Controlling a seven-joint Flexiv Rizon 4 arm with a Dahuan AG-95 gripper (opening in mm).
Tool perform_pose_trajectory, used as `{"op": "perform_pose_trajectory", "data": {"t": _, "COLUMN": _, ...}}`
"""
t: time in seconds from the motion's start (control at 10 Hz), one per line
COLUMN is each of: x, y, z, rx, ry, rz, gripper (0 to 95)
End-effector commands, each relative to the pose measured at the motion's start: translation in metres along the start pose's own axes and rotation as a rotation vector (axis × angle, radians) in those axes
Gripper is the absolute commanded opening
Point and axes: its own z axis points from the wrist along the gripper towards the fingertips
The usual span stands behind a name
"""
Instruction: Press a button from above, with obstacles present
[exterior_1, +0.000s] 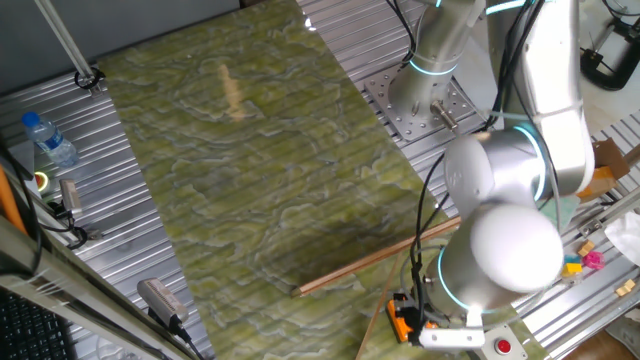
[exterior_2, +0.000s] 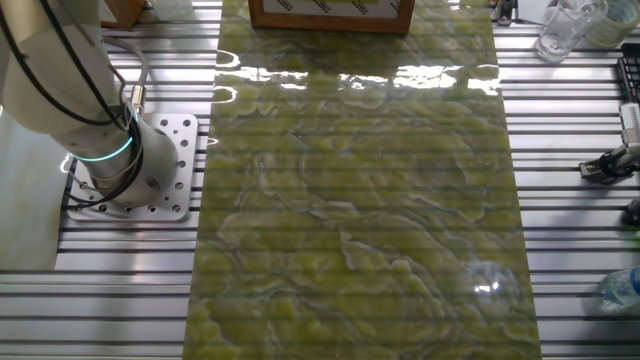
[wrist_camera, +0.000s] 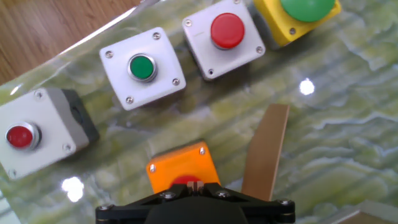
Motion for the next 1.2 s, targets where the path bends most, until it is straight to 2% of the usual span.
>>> {"op": "perform_pose_trajectory", "data": {"t": 0.1, "x": 0.004, "y": 0.001, "z": 0.003, "rx": 0.005, "ry": 0.009, "rz": 0.005, "gripper": 0.0}}
{"op": "perform_pose_trajectory", "data": {"t": 0.3, "x": 0.005, "y": 0.002, "z": 0.005, "rx": -0.003, "ry": -0.003, "rz": 0.014, "gripper": 0.0}}
{"op": "perform_pose_trajectory", "data": {"t": 0.5, "x": 0.002, "y": 0.006, "z": 0.01, "rx": 0.003, "ry": 0.009, "rz": 0.023, "gripper": 0.0}}
{"op": "perform_pose_trajectory", "data": {"t": 0.8, "x": 0.005, "y": 0.006, "z": 0.015, "rx": 0.02, "ry": 0.017, "rz": 0.026, "gripper": 0.0}}
{"op": "perform_pose_trajectory", "data": {"t": 1.2, "x": 0.006, "y": 0.005, "z": 0.02, "rx": 0.02, "ry": 0.013, "rz": 0.025, "gripper": 0.0}}
